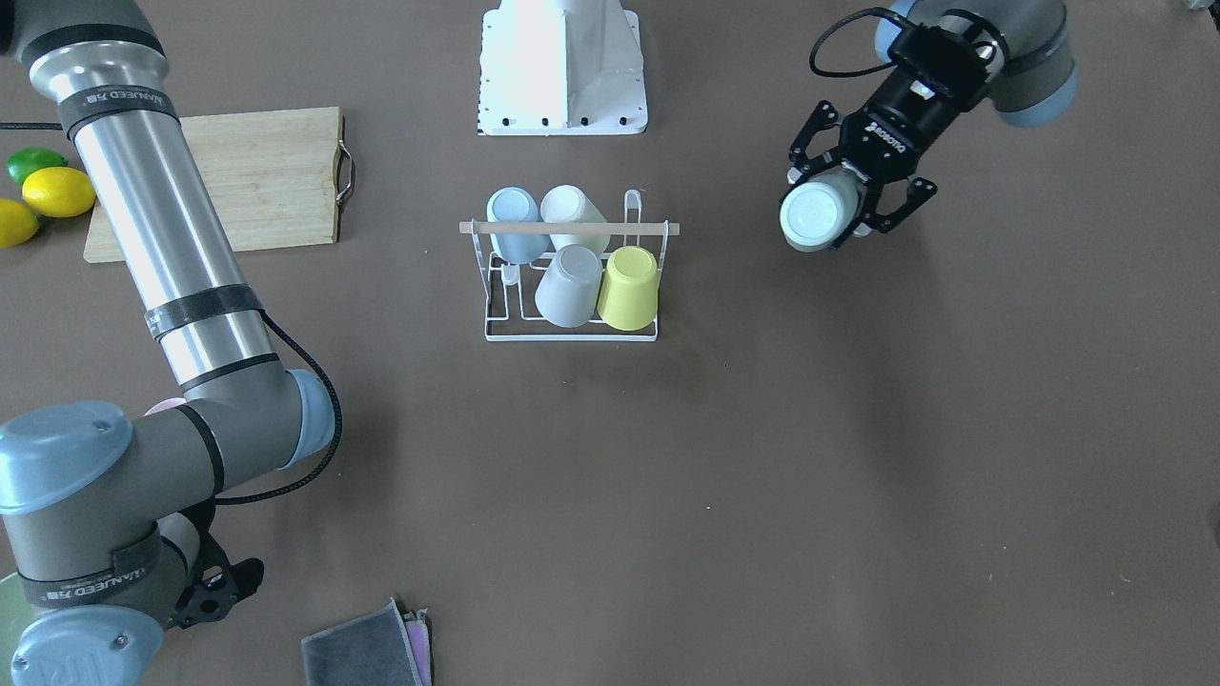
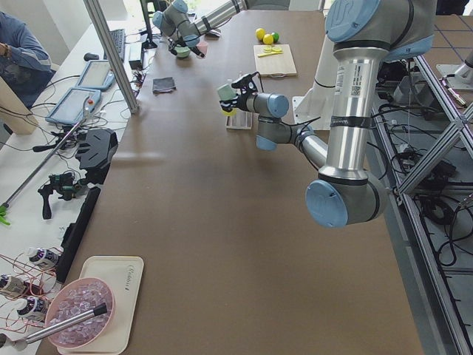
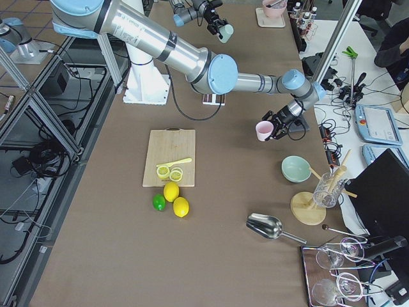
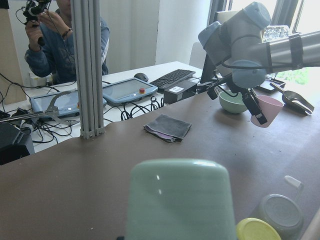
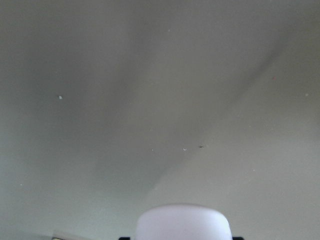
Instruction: Place cup on cup holder
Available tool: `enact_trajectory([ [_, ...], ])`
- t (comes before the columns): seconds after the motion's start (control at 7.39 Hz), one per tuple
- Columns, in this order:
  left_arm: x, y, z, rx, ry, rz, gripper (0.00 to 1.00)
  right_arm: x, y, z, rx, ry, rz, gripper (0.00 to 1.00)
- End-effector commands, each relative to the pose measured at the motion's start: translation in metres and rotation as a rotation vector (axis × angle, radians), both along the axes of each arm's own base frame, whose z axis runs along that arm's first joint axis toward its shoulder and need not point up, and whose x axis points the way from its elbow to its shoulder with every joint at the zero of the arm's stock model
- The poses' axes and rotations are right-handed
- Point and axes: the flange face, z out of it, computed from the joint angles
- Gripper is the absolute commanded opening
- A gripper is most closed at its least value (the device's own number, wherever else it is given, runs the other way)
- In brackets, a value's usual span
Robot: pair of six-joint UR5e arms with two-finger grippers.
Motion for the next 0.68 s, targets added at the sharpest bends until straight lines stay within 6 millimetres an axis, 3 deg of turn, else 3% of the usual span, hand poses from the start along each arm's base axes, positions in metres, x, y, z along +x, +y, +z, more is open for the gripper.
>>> enact_trajectory([
  [0.0, 0.026, 0.041, -0.005, 0.069, -0.017, -0.113, 0.09, 0.021, -0.012, -0.038, 0.086, -0.041, 0.039, 0.0],
  [0.14, 0.034, 0.048, -0.011, 0.062, -0.003, -0.124, 0.09, 0.03, -0.011, -0.05, 0.119, -0.044, 0.075, 0.0],
  [0.41, 0.069, 0.062, -0.041, 0.068, 0.053, -0.081, 0.08, 0.041, 0.0, -0.058, 0.165, -0.055, 0.125, 0.0],
  [0.54, 0.082, 0.068, -0.042, 0.054, 0.053, -0.101, 0.08, 0.044, 0.005, -0.068, 0.183, -0.057, 0.155, 0.0],
])
